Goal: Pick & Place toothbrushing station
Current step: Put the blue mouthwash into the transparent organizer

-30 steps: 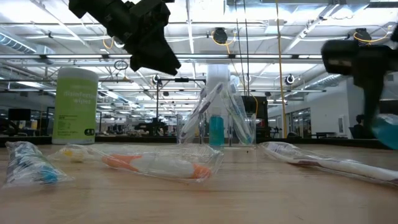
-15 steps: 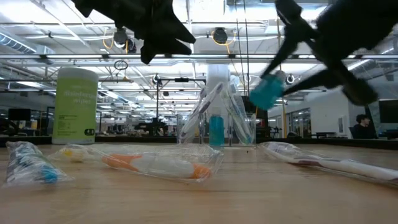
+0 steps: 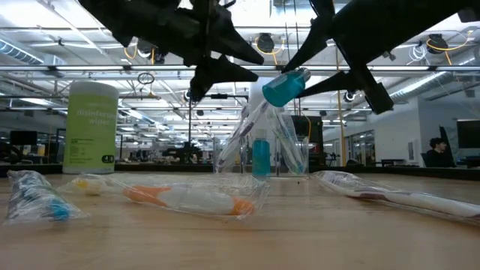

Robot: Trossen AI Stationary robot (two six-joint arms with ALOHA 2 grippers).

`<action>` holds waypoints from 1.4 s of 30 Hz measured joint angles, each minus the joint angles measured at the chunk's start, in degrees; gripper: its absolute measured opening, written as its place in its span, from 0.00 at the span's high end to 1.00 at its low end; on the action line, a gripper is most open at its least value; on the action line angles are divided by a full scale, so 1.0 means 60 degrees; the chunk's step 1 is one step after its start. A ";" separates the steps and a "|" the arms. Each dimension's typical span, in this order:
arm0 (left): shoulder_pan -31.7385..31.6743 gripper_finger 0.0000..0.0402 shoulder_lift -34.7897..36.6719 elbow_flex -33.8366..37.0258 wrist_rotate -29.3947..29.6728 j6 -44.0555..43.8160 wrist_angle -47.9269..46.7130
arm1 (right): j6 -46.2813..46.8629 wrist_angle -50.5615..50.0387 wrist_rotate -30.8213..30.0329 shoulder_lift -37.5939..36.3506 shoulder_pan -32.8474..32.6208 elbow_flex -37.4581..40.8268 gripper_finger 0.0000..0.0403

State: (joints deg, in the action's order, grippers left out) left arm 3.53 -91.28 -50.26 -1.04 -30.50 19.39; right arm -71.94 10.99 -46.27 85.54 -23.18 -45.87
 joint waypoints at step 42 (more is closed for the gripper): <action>-0.0853 0.36 -0.0839 -0.0001 -0.2669 0.0254 0.1533 | -0.0642 0.0158 0.1862 -0.0003 0.0947 0.0000 0.58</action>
State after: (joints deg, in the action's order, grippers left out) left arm -1.58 -96.31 -50.26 -17.06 -28.98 28.59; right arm -75.79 11.94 -35.10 85.52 -17.50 -45.87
